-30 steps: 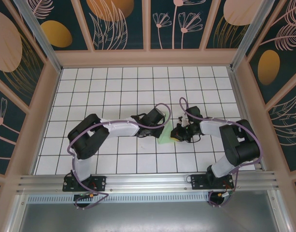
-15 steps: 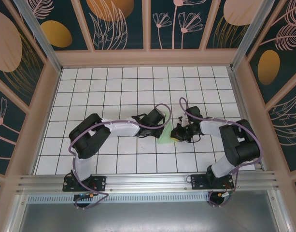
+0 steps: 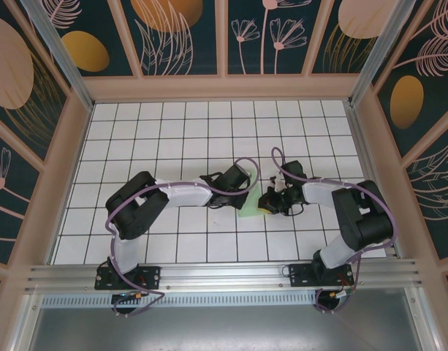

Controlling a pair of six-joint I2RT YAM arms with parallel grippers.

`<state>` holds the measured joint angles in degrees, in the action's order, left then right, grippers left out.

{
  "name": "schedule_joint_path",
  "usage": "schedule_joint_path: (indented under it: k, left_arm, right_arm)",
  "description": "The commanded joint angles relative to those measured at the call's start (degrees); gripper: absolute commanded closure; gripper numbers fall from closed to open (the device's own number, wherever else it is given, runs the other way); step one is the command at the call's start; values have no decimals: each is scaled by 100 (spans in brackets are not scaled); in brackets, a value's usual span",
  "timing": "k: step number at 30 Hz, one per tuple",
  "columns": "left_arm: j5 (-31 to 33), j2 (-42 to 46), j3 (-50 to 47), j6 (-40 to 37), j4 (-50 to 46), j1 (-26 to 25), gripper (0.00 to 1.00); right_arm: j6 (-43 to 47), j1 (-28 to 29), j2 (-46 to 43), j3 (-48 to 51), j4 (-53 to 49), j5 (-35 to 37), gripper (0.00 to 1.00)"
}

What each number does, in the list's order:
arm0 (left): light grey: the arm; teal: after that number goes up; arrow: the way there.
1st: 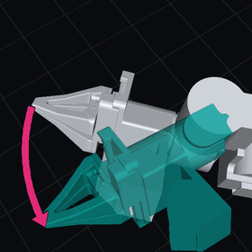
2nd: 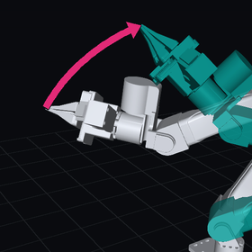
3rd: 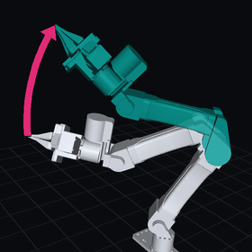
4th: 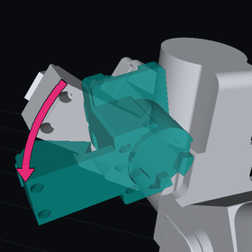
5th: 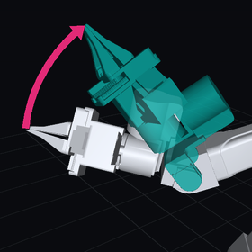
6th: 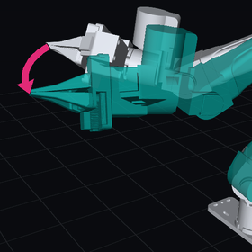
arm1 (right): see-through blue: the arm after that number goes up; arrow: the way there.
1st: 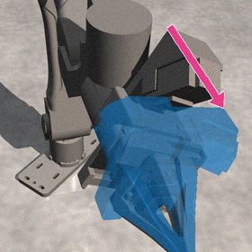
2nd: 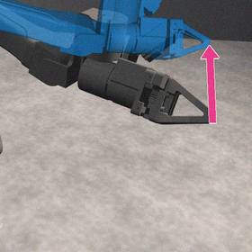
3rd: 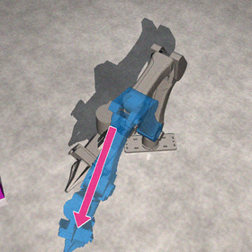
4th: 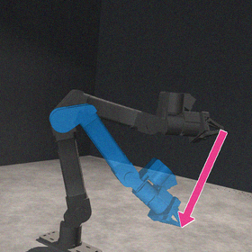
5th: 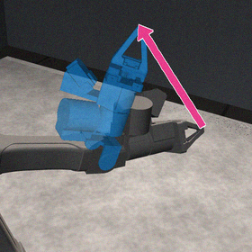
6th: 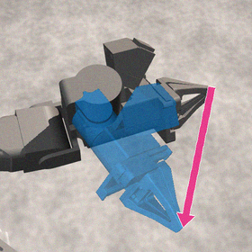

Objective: Fold a paper plane with a square sheet of paper (fold left side to right side)
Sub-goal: Fold the triangle a second time at the center of the table.

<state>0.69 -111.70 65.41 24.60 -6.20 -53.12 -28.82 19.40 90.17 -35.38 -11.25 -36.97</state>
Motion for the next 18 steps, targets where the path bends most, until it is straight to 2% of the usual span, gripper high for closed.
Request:
schedule_joint_path:
  k: [1,8,18]
  left_arm:
    - [-36,-151,104,-61,90,40,92]
    - [-159,-306,182,-45,56,40,91]
    - [-170,-427,165,1,-162,43,92]
  right_arm:
    - [79,40,273,66,-353,617,90]
    - [87,47,301,40,-343,601,90]
    - [99,-18,-200,-201,-301,392,84]
